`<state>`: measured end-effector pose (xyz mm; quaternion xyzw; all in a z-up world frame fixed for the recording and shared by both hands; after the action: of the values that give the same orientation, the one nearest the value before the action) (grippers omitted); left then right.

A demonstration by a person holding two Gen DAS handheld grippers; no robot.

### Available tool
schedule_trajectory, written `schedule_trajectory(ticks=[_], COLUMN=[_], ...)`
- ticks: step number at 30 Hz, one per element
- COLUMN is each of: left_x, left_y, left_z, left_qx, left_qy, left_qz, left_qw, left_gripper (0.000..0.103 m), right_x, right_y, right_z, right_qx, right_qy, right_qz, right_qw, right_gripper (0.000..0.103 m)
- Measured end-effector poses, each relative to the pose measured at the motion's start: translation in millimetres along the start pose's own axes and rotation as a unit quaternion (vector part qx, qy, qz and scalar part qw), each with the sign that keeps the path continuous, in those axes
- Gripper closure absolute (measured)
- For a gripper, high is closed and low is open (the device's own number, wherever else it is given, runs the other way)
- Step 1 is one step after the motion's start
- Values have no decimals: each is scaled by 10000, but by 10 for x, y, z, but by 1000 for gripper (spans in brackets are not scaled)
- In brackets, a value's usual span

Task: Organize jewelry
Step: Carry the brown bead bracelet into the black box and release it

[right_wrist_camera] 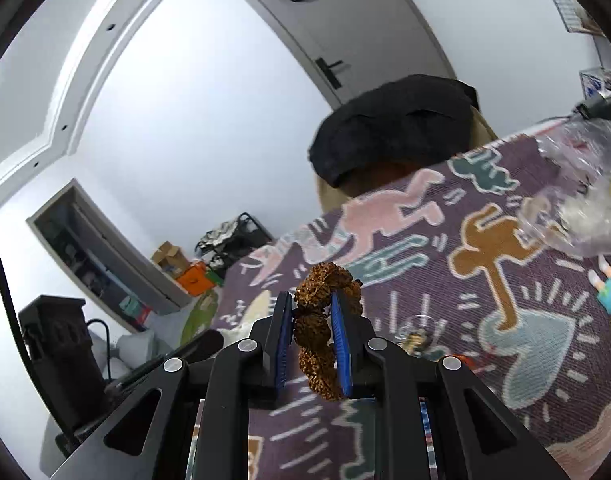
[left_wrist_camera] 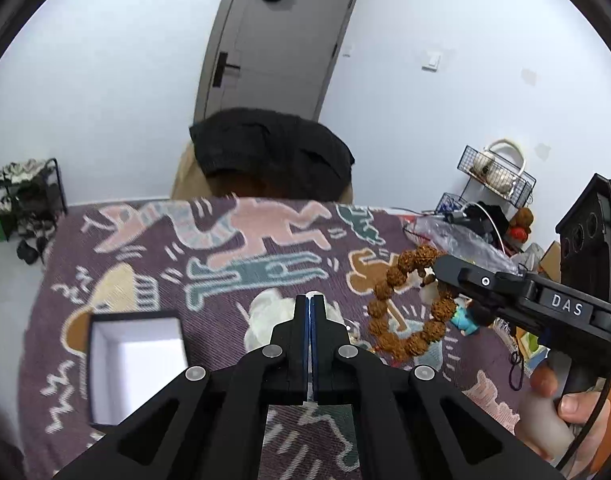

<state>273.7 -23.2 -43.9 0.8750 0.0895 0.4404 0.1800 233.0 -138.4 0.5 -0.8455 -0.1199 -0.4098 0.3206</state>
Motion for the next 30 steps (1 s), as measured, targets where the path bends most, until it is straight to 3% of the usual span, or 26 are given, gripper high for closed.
schedule_trajectory(ticks=[12,25,27,30], left_x=[162,-44,-78,-162], left_y=[-457,-1292,-1406,-1540], left_z=[-301,-137,-79,-12], left_qx=[351,931,1030,981], left_qy=[216,34,-108,-374], left_qz=[-136,-728,-869,-1119], left_qw=[9991,9930,9908,9882], left_gripper=[103,102,99,69], right_x=[13,-296,-334,-372], right_y=[-509,-824,-865,-946], right_z=[132,670,744,837], right_qx=[409,496,515,550], right_qy=[-114,-624,-694,-770], right_qz=[-298,-431,-440,-489], right_qw=[9987,9959,9953,9943], right_gripper=[82,82,82,82])
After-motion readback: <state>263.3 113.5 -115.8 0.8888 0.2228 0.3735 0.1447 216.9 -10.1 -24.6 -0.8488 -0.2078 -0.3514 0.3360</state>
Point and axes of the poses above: each gripper's, at about its wrist camera, not at the fingertips, and z roughly the way its jaws point, y to its right, x to its top, the point moved 8 cm from there along z, roughly the way its jaws point, and after that the axes turned 10 degrees about -z, right-handed, at the moved point
